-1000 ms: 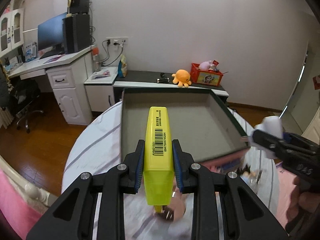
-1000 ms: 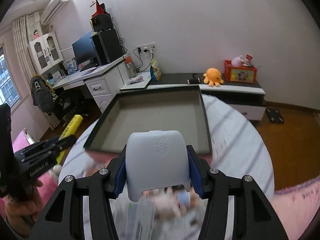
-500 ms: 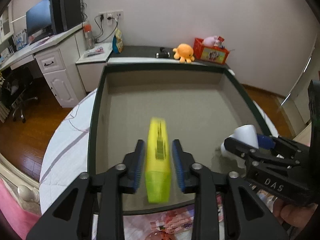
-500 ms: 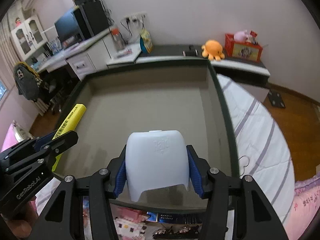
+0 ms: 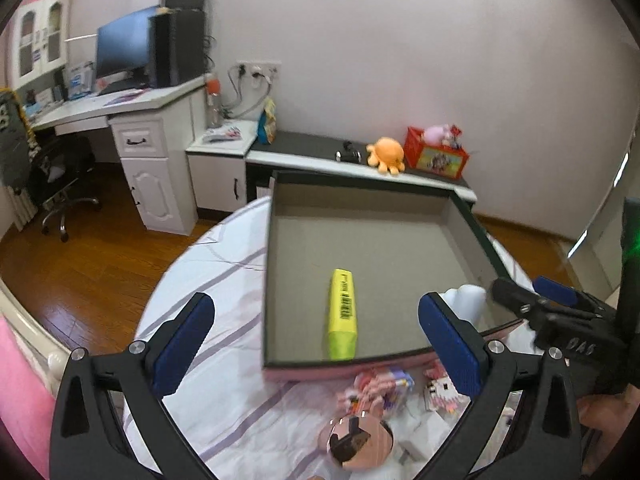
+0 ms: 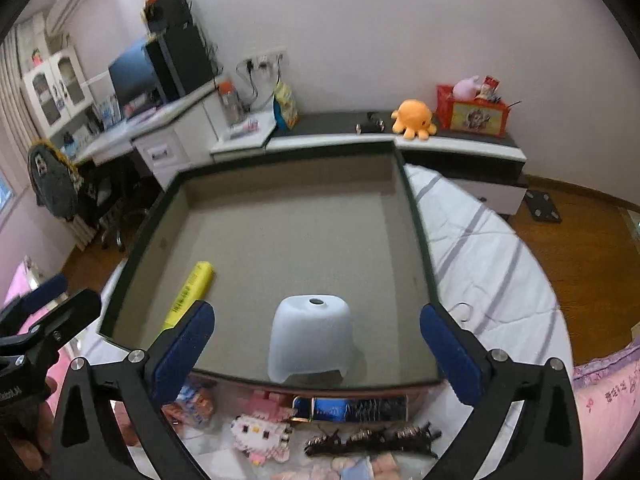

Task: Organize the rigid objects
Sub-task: 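Carry highlighter and white cup into the pink box and release both, then move both grippers back toward the remaining items on the table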

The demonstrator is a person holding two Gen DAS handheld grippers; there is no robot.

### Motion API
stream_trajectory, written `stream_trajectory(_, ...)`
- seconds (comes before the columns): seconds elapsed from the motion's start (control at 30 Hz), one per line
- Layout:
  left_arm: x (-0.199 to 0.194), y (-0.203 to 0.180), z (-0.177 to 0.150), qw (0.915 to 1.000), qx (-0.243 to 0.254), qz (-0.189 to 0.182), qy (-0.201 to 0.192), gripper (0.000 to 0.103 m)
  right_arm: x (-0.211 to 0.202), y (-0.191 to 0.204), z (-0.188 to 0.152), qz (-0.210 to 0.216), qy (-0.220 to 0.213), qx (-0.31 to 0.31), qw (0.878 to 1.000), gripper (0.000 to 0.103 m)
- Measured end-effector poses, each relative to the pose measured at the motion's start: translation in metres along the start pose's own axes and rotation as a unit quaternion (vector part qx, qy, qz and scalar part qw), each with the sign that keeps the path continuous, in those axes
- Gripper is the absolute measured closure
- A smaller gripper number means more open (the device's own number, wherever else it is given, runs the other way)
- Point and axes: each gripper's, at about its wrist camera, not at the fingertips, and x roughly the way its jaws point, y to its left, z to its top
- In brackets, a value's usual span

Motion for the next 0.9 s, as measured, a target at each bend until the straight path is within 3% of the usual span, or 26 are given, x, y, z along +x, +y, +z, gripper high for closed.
stream_trajectory(0.43, -0.080, 0.002, -0.047, 0.9979, -0.005, 0.041, -0.049, 0.000, -0.105, 0.002, -0.033, -0.029, -0.092, 0.018, 0.995, 0.000)
stream_trajectory(0.73, -0.126, -0.021, -0.075, 0.9958, 0.018, 0.046, -0.077, 0.000, -0.158, 0.014, -0.073, -0.067, -0.142, -0.007, 0.988, 0.000)
stream_trajectory(0.9, -0.140, -0.025, -0.091, 0.9959, 0.022, 0.044, -0.076, 0.000, -0.177, 0.017, -0.094, -0.069, -0.149, -0.012, 0.986, 0.000)
